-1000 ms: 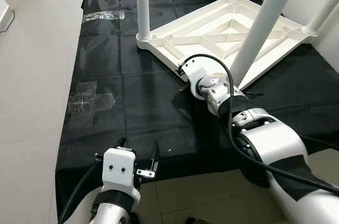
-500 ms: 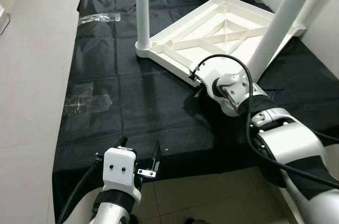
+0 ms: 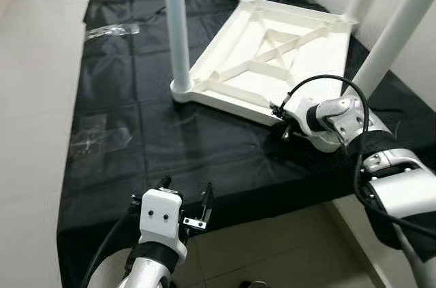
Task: Building children table
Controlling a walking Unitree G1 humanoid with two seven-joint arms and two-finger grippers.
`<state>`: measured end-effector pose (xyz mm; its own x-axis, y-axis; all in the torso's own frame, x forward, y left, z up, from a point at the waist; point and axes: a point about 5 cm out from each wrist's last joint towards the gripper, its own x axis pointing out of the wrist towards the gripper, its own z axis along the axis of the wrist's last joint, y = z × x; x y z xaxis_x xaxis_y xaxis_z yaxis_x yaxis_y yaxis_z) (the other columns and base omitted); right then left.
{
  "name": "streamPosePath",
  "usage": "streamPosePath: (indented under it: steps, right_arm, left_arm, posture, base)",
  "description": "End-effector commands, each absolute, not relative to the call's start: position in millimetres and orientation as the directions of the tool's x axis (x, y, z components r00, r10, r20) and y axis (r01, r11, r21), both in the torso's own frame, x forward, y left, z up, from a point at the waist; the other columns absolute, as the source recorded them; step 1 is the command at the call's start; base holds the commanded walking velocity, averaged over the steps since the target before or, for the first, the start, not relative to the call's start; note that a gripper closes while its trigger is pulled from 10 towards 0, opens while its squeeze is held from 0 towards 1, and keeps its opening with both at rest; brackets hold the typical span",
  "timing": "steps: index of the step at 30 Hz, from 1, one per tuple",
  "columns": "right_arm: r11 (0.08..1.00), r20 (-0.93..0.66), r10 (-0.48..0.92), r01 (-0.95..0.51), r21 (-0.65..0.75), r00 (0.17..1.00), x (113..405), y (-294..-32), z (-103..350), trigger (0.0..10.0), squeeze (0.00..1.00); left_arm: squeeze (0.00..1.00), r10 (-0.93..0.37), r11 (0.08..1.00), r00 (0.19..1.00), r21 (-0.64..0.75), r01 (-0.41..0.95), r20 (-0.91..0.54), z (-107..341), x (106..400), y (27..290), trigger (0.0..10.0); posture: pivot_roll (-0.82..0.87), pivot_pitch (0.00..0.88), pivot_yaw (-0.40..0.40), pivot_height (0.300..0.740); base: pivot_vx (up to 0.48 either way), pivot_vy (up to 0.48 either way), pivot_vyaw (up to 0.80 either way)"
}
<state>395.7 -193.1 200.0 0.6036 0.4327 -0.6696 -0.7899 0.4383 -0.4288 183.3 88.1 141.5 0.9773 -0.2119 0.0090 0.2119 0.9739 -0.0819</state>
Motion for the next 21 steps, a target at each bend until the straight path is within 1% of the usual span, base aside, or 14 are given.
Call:
streamPosePath:
  steps: [1, 4, 6, 7, 8, 9, 10, 11, 13, 14, 17, 19, 20, 21]
  right_arm:
    - [0.18, -0.824, 0.548, -0.982, -0.052, 0.144, 369.6, -177.7, 167.8, 0.0, 0.0]
    - [0.034, -0.806, 0.592, -0.999, 0.027, -0.001, 360.7, -173.9, 168.0, 0.0, 0.0]
    - [-0.03, -0.802, 0.596, -0.999, 0.03, -0.042, 357.5, -171.0, 167.3, 0.0, 0.0]
    - [-0.03, -0.802, 0.596, -0.999, 0.03, -0.042, 357.5, -171.0, 167.3, 0.0, 0.0]
    - [-0.071, -0.781, 0.622, -0.997, 0.023, -0.062, 356.1, -165.0, 167.3, 0.0, 0.0]
    - [-0.071, -0.781, 0.622, -0.997, 0.023, -0.062, 356.1, -165.0, 167.3, 0.0, 0.0]
    - [-0.113, -0.76, 0.644, -0.993, 0.017, -0.086, 354.6, -159.4, 168.3, 0.0, 0.0]
    - [-0.113, -0.76, 0.644, -0.993, 0.017, -0.086, 354.6, -159.4, 168.3, 0.0, 0.0]
    - [-0.146, -0.751, 0.652, -0.989, 0.01, -0.104, 353.3, -156.1, 168.7, 0.0, 0.0]
    - [-0.186, -0.75, 0.65, -0.983, -0.004, -0.12, 352.3, -150.6, 168.4, 0.0, 0.0]
    - [-0.212, -0.75, 0.649, -0.977, -0.015, -0.129, 351.6, -147.1, 168.1, 0.0, 0.0]
    - [-0.259, -0.728, 0.669, -0.965, -0.042, -0.148, 351.1, -133.6, 170.2, 0.0, 0.0]
    - [-0.259, -0.728, 0.669, -0.965, -0.042, -0.148, 351.1, -133.6, 170.2, 0.0, 0.0]
    - [-0.28, -0.721, 0.675, -0.958, -0.057, -0.154, 351.0, -127.2, 171.9, 0.0, 0.0]
  left_arm:
    - [0.0, -0.25, 0.961, 0.968, -0.122, 0.248, -0.002, 138.7, 179.2, 76.2, 10.0]
    - [0.0, -0.25, 0.962, 0.968, -0.114, 0.248, -0.004, 137.3, 179.6, 77.9, 10.0]
    - [0.0, -0.25, 0.963, 0.968, -0.109, 0.248, -0.002, 137.0, 179.9, 78.6, 10.0]
    - [0.0, -0.25, 0.963, 0.968, -0.109, 0.248, -0.002, 137.0, 179.9, 78.6, 10.0]
    - [0.0, -0.253, 0.962, 0.968, -0.106, 0.251, 0.001, 137.4, 179.8, 78.7, 10.0]
    - [0.0, -0.253, 0.962, 0.968, -0.106, 0.251, 0.001, 137.4, 179.8, 78.7, 10.0]
    - [0.0, -0.265, 0.959, 0.964, -0.106, 0.264, 0.003, 138.3, 178.8, 78.0, 10.0]
    - [0.0, -0.265, 0.959, 0.964, -0.106, 0.264, 0.003, 138.3, 178.8, 78.0, 10.0]
    - [0.0, -0.279, 0.955, 0.96, -0.106, 0.277, 0.004, 138.8, 177.8, 77.3, 10.0]
    - [0.0, -0.284, 0.954, 0.959, -0.099, 0.282, -0.002, 137.7, 177.3, 78.1, 10.0]
    - [0.0, -0.285, 0.954, 0.958, -0.093, 0.283, -0.007, 136.8, 177.0, 78.7, 10.0]
    - [0.0, -0.279, 0.957, 0.96, -0.082, 0.277, -0.01, 135.3, 177.6, 81.7, 10.0]
    - [0.0, -0.279, 0.957, 0.96, -0.082, 0.277, -0.01, 135.3, 177.6, 81.7, 10.0]
    - [0.0, -0.276, 0.958, 0.961, -0.077, 0.275, -0.009, 134.8, 178.4, 82.7, 10.0]
  posture:
    - [0.05, 0.152, -0.03, 0.74]
    - [0.05, 0.144, -0.029, 0.74]
    - [0.05, 0.14, -0.028, 0.74]
    - [0.05, 0.14, -0.028, 0.74]
    - [0.05, 0.135, -0.026, 0.74]
    - [0.05, 0.135, -0.026, 0.74]
    - [0.05, 0.129, -0.025, 0.74]
    - [0.05, 0.129, -0.025, 0.74]
    - [0.05, 0.129, -0.025, 0.74]
    - [0.06, 0.114, -0.026, 0.74]
    - [0.06, 0.114, -0.026, 0.74]
    - [0.07, 0.108, -0.031, 0.74]
    - [0.07, 0.108, -0.031, 0.74]
    - [0.07, 0.106, -0.033, 0.74]
  base:
    - [0.0, 0.0, 0.0]
    - [0.0, 0.0, 0.0]
    - [0.0, 0.0, 0.0]
    - [0.0, 0.0, 0.0]
    - [0.0, 0.0, 0.0]
    - [0.0, 0.0, 0.0]
    - [0.0, 0.0, 0.0]
    - [0.0, 0.0, 0.0]
    - [0.0, 0.0, 0.0]
    - [0.0, 0.0, 0.0]
    - [0.0, 0.0, 0.0]
    - [0.0, 0.0, 0.0]
    - [0.0, 0.0, 0.0]
    - [0.0, 0.0, 0.0]
